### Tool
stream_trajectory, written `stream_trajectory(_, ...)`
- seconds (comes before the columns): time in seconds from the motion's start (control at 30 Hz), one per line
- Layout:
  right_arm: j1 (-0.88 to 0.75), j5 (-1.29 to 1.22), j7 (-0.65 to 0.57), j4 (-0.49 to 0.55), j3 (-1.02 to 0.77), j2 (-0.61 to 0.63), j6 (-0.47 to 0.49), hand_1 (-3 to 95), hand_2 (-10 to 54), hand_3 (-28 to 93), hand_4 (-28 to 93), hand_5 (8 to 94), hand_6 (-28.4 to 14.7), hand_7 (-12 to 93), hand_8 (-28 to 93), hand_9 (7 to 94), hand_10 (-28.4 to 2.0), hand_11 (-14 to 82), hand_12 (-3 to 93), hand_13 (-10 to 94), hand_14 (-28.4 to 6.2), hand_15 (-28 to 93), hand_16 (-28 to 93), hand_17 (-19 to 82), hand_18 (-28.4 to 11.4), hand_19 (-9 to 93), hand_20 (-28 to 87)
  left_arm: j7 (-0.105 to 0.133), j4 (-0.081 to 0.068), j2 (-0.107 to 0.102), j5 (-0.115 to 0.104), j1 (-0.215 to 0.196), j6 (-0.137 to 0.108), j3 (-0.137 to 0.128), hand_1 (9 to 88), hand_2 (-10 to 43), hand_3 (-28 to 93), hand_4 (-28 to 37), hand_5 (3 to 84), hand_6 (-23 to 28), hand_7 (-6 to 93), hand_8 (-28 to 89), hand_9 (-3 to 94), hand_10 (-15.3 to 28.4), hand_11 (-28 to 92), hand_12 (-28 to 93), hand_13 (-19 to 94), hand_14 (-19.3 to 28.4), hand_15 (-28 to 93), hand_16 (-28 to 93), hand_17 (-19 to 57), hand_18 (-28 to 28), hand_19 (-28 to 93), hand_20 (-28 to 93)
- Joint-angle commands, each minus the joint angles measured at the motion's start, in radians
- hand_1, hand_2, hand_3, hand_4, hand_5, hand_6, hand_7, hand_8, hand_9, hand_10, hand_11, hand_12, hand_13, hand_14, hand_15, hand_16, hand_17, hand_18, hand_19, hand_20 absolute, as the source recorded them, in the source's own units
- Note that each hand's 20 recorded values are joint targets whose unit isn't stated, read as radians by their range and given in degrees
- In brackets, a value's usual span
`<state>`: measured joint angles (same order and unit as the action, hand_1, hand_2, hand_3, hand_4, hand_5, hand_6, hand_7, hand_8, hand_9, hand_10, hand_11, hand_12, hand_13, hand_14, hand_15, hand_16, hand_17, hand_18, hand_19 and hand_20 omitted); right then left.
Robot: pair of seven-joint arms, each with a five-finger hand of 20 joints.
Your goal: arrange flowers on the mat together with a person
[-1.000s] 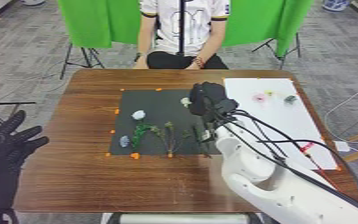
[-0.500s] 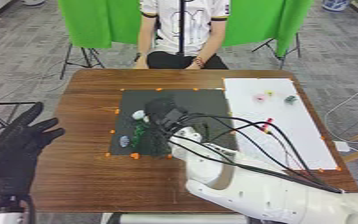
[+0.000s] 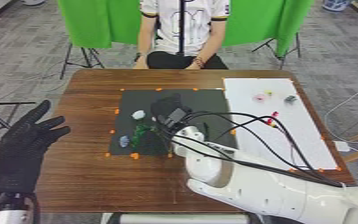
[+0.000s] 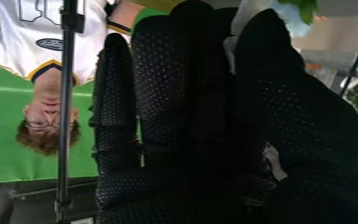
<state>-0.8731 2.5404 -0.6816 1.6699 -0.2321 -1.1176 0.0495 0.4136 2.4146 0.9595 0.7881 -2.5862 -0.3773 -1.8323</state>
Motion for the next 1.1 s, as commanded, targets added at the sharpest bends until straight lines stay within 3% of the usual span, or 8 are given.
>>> stream_trajectory(0.03, -0.015, -0.002, 0.004, 0.005, -0.029, 0.011, 0.081, 53.0, -9.5, 64, -28, 75.0, 3.1, 15, -2, 78.5, -9.3, 21.3, 31.2, 71, -6.4, 60, 19, 34, -16.7, 85, -4, -0.022, -0.009, 0.007, 0.003, 0.011, 0.012, 0.012, 21.1, 1.0, 79, -28.3, 33.3, 5.9, 16.0, -11, 35.2, 19.7, 27, 12, 26, 27.6, 60, -9, -7.7, 23.9, 50, 27)
stream_trajectory(0.1, -0.025, -0.006, 0.01, 0.011, -0.042, 0.01, 0.104, 50.5, -9.5, 66, -28, 73.6, 2.9, 15, -2, 76.9, -10.1, 24.1, 28.3, 70, -6.9, 60, 18, 34, -16.9, 84, -3, -0.027, -0.007, 0.012, 0.007, 0.008, 0.012, 0.012, 21.1, 1.1, 79, -28.3, 33.3, 5.9, 16.0, -11, 35.2, 19.8, 27, 12, 26, 27.7, 60, -9, -7.7, 23.9, 50, 27)
stream_trajectory(0.37, -0.032, -0.026, 0.013, 0.024, -0.053, 0.011, 0.119, 45.5, -9.5, 70, -28, 70.2, 2.2, 15, -4, 72.6, -12.3, 31.9, 19.8, 69, -7.6, 61, 17, 33, -17.6, 83, -1, -0.019, -0.007, -0.007, -0.007, 0.006, -0.004, 0.018, 21.2, 1.0, 80, -28.3, 33.3, 6.0, 16.0, -11, 35.2, 19.7, 27, 12, 25, 27.7, 60, -9, -7.7, 23.9, 50, 27)
stream_trajectory(0.5, -0.035, -0.046, 0.01, 0.042, -0.066, 0.007, 0.123, 43.0, -9.5, 72, -28, 67.4, 1.8, 14, -11, 71.7, -12.9, 32.1, 19.2, 68, -8.0, 62, 17, 33, -17.9, 83, 0, -0.031, -0.008, 0.004, 0.002, 0.012, 0.003, 0.019, 21.4, 1.0, 80, -28.3, 33.3, 6.0, 15.9, -11, 35.2, 19.7, 27, 12, 25, 27.7, 60, -9, -7.7, 23.8, 50, 27)
stream_trajectory(0.67, -0.033, -0.064, 0.006, 0.07, -0.075, 0.006, 0.142, 42.1, -9.5, 73, -27, 63.6, 0.3, 14, -12, 69.7, -13.6, 32.4, 19.3, 67, -8.7, 62, 17, 32, -18.5, 83, 1, -0.016, -0.006, -0.011, -0.008, 0.003, -0.013, 0.025, 21.5, 1.1, 79, -28.3, 33.3, 6.1, 15.9, -11, 35.1, 19.8, 27, 12, 26, 27.7, 60, -10, -7.8, 23.8, 50, 27)
stream_trajectory(0.77, -0.033, -0.066, 0.0, 0.081, -0.078, 0.007, 0.167, 42.0, -9.5, 73, -27, 62.7, 0.0, 14, -12, 68.8, -13.8, 32.4, 19.2, 66, -8.9, 63, 17, 32, -18.8, 83, 1, -0.034, -0.006, 0.001, -0.001, 0.01, -0.005, 0.023, 21.5, 1.1, 80, -28.3, 33.4, 6.1, 15.8, -11, 35.1, 19.8, 27, 12, 26, 27.7, 60, -10, -7.8, 23.8, 50, 27)
stream_trajectory(0.9, -0.075, -0.096, -0.015, 0.109, -0.146, -0.004, 0.259, 42.2, -9.5, 73, -27, 61.6, -0.4, 14, -12, 67.6, -14.1, 32.1, 19.0, 66, -9.4, 63, 17, 32, -19.1, 83, 1, -0.021, -0.006, -0.001, -0.006, 0.005, -0.01, 0.027, 21.6, 1.0, 80, -28.3, 33.3, 6.1, 15.9, -11, 35.1, 19.8, 28, 12, 25, 27.7, 60, -10, -7.8, 23.8, 50, 26)
stream_trajectory(1.1, -0.157, -0.2, -0.003, 0.188, -0.295, 0.011, 0.225, 42.6, -9.5, 73, -27, 60.6, -0.9, 13, -12, 66.5, -15.1, 31.5, 18.6, 65, -10.2, 64, 16, 31, -19.5, 83, 1, 0.001, -0.005, -0.005, -0.009, -0.009, -0.021, 0.024, 21.7, 1.1, 79, -28.3, 33.2, 6.0, 15.9, -11, 35.0, 19.8, 28, 12, 25, 27.6, 60, -10, -7.8, 23.8, 50, 26)
